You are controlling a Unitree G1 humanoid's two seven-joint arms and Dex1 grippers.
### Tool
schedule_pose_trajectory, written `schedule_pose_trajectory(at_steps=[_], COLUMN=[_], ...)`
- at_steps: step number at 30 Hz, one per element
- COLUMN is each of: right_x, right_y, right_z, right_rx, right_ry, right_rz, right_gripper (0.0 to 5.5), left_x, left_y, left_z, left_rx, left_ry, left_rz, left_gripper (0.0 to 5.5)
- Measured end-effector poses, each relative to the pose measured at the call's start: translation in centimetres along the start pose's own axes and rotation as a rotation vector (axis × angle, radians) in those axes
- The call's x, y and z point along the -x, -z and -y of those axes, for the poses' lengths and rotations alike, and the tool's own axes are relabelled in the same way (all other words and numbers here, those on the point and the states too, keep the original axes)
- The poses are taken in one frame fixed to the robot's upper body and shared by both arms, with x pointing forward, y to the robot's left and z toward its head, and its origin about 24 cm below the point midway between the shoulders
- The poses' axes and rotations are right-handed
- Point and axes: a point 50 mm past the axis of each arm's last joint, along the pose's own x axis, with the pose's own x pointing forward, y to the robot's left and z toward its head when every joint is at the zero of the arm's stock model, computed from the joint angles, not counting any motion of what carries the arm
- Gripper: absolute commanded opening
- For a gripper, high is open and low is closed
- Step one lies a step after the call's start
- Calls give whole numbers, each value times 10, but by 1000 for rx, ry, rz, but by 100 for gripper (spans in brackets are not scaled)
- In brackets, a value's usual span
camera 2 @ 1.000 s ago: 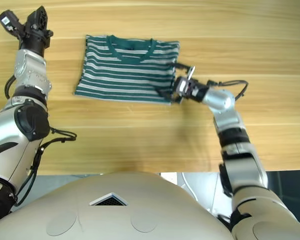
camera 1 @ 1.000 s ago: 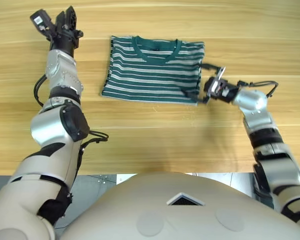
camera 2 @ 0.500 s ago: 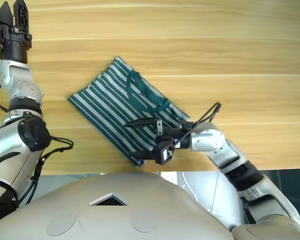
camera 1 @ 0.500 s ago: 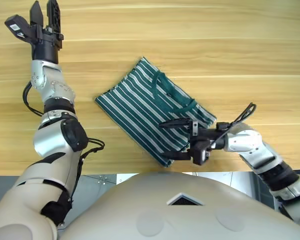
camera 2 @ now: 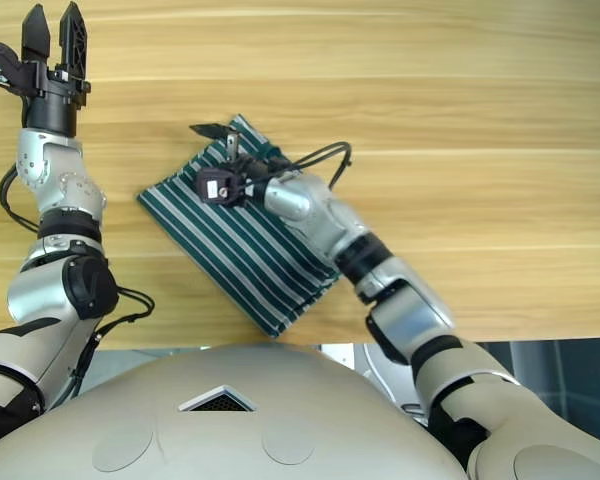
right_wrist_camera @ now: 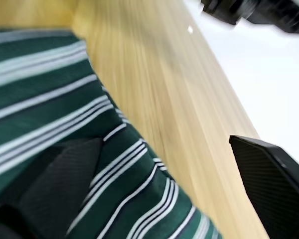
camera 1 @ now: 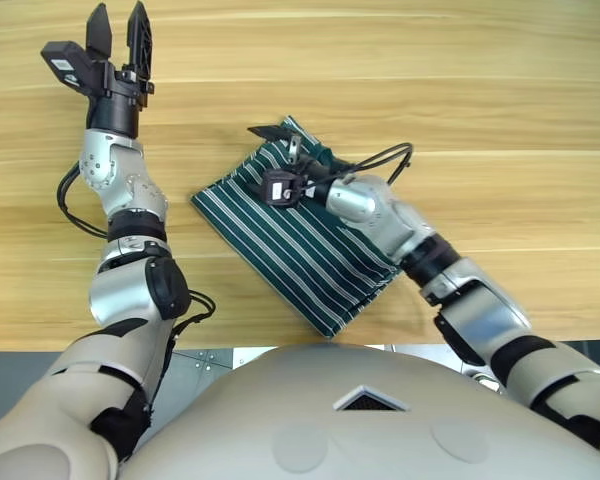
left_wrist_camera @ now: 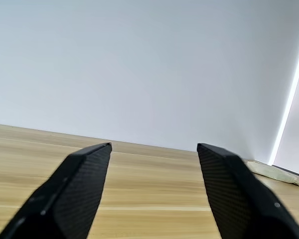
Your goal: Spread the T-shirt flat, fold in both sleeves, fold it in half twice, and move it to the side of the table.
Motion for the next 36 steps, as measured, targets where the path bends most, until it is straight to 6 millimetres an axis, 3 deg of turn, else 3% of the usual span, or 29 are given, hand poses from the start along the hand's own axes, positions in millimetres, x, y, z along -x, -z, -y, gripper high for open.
schedule_pose_trajectory(at_steps=[4, 7, 10, 18, 20, 22, 24, 26, 30, 34, 35, 36], right_x=[-20, 2, 22, 24, 27, 33, 47, 67, 118, 190, 214, 224], right_y=[19, 65, 86, 85, 79, 63, 50, 38, 25, 12, 5, 1], right_z=[19, 46, 57, 61, 70, 95, 112, 117, 92, 12, -10, -16], right_rx=[47, 23, -32, -168, -213, -203, -192, -189, -98, 20, 18, 18], right_ry=[188, 390, 484, 587, 657, 709, 706, 659, 398, -238, -429, -488], right_rz=[-165, -446, -548, -502, -390, -199, -45, 67, 145, 53, 29, 20], right_gripper=[469, 469, 469, 469, 469, 469, 469, 469, 469, 469, 469, 469], left_x=[-1, 2, 8, 12, 16, 21, 24, 27, 51, 101, 121, 131], left_y=[4, 9, 14, 17, 13, 6, -5, -17, -29, -28, -24, -21], left_z=[7, 14, 15, 27, 33, 43, 50, 57, 71, 91, 95, 96], left_rx=[16, 24, 33, 16, -11, -64, -136, -193, -277, -344, -355, -356], left_ry=[13, 21, 8, 90, 173, 293, 411, 513, 742, 1125, 1237, 1277], left_rz=[0, -6, -20, -26, -15, 6, 24, 51, 10, -202, -300, -350], left_gripper=[320, 320, 320, 320, 320, 320, 320, 320, 320, 320, 320, 320])
